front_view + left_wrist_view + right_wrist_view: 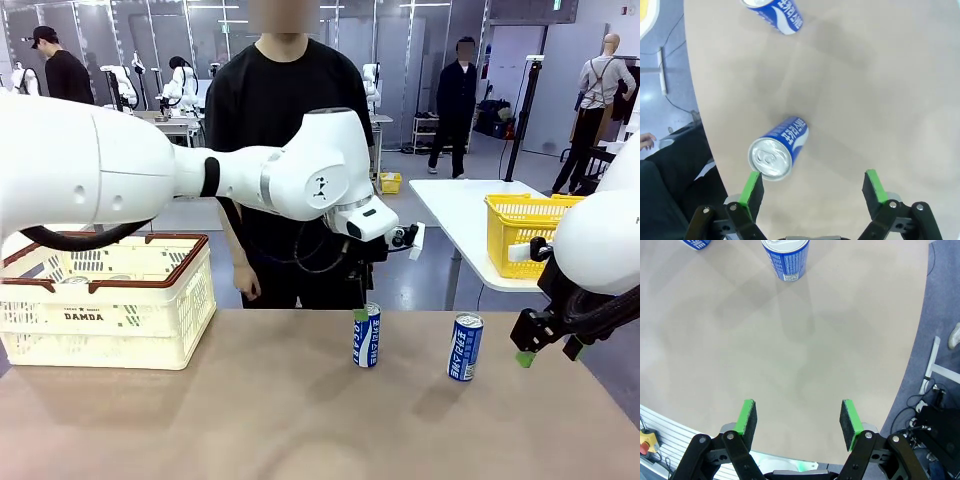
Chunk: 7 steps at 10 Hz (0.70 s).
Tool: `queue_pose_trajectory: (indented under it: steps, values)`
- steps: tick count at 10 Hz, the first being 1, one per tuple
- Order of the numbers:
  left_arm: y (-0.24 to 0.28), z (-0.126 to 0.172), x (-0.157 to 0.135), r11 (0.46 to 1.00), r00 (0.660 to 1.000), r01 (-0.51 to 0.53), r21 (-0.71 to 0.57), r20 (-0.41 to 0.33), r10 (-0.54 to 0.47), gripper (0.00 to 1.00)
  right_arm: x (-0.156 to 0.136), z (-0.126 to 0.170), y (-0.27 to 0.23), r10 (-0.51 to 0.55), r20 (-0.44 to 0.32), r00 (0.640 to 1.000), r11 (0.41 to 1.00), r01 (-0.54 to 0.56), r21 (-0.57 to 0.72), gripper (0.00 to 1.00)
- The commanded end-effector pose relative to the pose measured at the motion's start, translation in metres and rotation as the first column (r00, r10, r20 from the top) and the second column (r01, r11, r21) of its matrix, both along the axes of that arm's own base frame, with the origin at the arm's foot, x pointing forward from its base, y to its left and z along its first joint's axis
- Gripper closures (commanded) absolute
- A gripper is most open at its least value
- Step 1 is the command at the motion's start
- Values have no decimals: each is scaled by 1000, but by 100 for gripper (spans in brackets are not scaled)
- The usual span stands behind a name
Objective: Place the drinks into the Shopping basket.
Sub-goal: Pick up one drink and place it into the Shopping basket.
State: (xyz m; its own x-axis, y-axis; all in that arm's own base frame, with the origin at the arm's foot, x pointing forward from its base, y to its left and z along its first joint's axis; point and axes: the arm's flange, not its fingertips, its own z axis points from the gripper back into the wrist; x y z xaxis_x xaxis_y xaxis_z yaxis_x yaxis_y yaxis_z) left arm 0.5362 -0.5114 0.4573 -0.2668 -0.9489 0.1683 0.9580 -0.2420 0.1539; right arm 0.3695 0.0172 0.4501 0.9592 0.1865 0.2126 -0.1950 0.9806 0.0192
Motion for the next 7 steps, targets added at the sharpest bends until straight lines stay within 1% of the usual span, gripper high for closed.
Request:
queue_pose_trajectory:
  steps: [1, 3, 7]
  values:
    - [-25, -3, 20, 998, 998, -52, 17, 41, 51, 0, -1, 0, -2, -1, 1, 1000, 1000, 1, 2, 16]
    - [-31, -11, 29, 997, 996, -73, 17, 46, 72, 0, -1, 0, -2, -1, 1, 1000, 1000, 1, 2, 16]
    - [-33, -26, 51, 994, 994, -110, 25, 5, 110, 0, -1, 0, -2, -1, 1, 1000, 1000, 1, 2, 16]
